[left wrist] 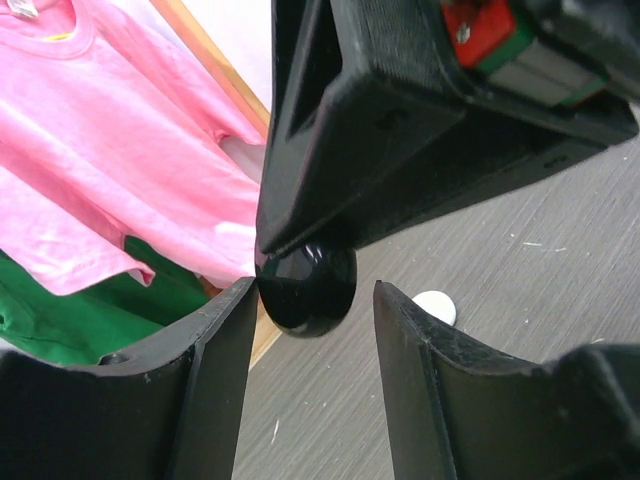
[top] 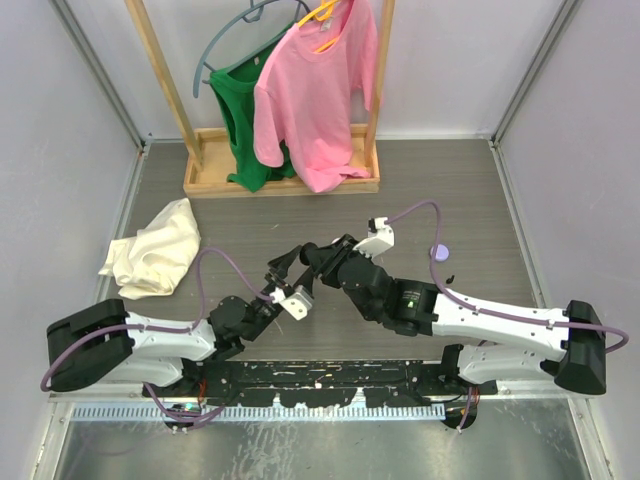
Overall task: Insert the wireless bluetooth earbuds into the charging case
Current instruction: Pick up the charging case at the center of the board.
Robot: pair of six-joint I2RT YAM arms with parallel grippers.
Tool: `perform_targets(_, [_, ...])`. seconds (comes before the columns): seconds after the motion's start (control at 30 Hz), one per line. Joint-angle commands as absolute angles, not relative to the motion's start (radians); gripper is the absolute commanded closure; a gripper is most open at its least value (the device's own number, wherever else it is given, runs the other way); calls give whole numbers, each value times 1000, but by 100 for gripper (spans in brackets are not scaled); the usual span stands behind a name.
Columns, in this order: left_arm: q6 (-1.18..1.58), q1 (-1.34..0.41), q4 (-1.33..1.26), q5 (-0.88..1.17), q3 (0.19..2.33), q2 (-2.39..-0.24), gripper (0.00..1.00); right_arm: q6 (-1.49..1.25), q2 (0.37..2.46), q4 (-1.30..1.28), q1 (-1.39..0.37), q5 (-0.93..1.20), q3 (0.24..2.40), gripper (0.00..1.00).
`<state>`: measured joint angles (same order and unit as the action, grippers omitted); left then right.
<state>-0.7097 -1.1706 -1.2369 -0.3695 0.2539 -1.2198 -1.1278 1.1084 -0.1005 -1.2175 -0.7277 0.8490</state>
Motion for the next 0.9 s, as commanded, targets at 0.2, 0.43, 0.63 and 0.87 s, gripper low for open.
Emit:
perform_targets(0.2, [-754, -1189, -1388, -374, 295, -1233, 56, -1208, 1117, -84, -1224, -743, 848, 79])
perform_targets(0.43, [-743, -1195, -1386, -392, 282, -1247, 76, -1227, 1111, -71, -1224, -751, 838, 71])
perform_targets(0.63, [-724, -1197, -1359, -429, 279, -1242, 88, -1220, 1091, -49, -1225, -758, 834, 56])
perform_targets(0.87, [-648, -1197, -1231, -496, 293, -1202, 96, -1101, 1038, 32, -1223, -758, 802, 36])
